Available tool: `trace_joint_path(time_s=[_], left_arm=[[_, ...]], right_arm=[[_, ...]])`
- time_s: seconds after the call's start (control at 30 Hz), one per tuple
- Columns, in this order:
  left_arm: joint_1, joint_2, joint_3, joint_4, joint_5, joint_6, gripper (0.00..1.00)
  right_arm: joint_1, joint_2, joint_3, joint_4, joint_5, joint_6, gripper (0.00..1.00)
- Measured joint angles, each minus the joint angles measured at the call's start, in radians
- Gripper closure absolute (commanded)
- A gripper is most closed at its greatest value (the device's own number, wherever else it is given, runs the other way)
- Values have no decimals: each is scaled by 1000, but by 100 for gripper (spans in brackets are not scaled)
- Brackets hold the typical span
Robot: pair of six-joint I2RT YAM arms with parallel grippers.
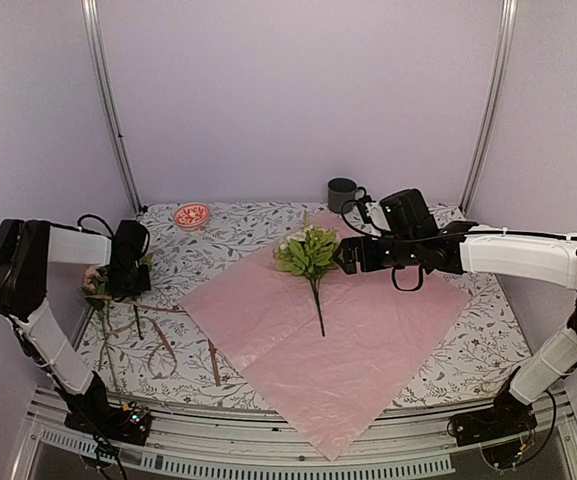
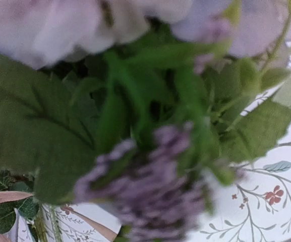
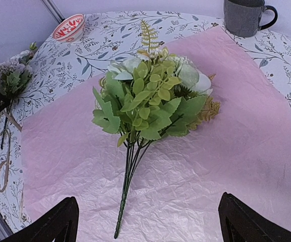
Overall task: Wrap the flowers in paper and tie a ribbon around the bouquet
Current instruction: Pick up the fake flower from the corner of the board, then pass from the left arm to the right
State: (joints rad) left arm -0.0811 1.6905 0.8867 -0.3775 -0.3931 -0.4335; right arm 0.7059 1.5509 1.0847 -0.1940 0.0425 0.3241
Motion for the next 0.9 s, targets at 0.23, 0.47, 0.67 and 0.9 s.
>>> trace_joint_path(time_s=[0.23, 0.47, 0.67, 0.9], left_arm=[[-91, -299, -95, 99, -38, 31, 100], [-290, -666, -183, 290, -148, 137, 100], [-610, -887, -232, 584, -188, 451, 100], [-908, -834, -114, 770, -174, 689, 100]], right_arm=[[0, -21, 0, 3, -1, -11, 1], [0, -82, -5, 100, -105, -71, 1], [0, -185, -49, 280, -229, -135, 0], [9, -194, -48, 480, -580, -174, 5]])
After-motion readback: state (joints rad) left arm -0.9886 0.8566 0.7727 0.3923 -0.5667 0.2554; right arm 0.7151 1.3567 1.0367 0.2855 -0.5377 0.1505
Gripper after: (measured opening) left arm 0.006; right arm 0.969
